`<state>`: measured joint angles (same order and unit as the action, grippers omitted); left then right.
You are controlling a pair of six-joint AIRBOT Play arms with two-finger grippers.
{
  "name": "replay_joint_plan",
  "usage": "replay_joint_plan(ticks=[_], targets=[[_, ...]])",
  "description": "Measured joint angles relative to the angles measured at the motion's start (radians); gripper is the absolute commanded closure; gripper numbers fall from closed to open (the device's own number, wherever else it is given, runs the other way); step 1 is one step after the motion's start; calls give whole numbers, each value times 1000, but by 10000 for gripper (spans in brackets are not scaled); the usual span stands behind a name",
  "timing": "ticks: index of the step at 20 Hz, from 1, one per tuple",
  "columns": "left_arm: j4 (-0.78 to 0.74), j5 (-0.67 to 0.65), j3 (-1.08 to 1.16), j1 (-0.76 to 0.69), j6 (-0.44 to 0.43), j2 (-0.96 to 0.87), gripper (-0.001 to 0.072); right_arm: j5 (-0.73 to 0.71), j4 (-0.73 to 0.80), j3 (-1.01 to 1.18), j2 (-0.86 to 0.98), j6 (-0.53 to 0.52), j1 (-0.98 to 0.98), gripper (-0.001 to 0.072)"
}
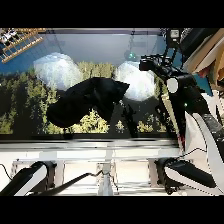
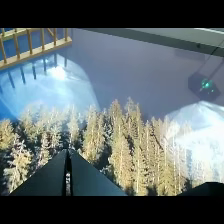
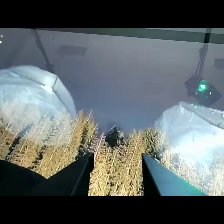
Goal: Fold the clothes and pants, and hang the long-sleeved shirts on hangers.
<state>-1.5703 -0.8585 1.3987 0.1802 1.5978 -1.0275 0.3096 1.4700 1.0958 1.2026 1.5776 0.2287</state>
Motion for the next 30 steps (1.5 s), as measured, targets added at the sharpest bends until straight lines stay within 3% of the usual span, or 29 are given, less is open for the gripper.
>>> replay_joint_plan(ticks=[10,12,13,14,15,16,18,20,24,27,28,30], targets=[[0,0,0,0,0,0,701,-41,-40,0,0,1,2,347],[0,6,0,0,0,0,701,-64,-84,0,-2,0,3,570],[0,19,0,0,0,0,701,-60,-98,1,-4,0,0,603],[0,34,0,0,0,0,701,-24,-103,3,-5,-4,-6,510],[0,54,0,0,0,0,702,29,-102,8,-6,-11,-18,369],[2,77,0,0,0,0,697,105,-102,13,-7,-18,-37,330],[3,106,0,0,0,-6,689,284,-114,20,-8,-26,-99,286],[6,110,0,0,0,-20,692,481,-150,24,-8,-57,-181,286],[103,50,0,0,-2,-60,690,821,-373,3,-8,-230,-334,286],[225,-33,0,0,-3,-101,692,919,-520,-49,-8,-308,-379,273],[262,-62,0,0,-3,-119,692,923,-558,-74,-6,-324,-382,225],[324,-145,0,-3,-23,-161,691,906,-620,-132,4,-342,-370,205]])
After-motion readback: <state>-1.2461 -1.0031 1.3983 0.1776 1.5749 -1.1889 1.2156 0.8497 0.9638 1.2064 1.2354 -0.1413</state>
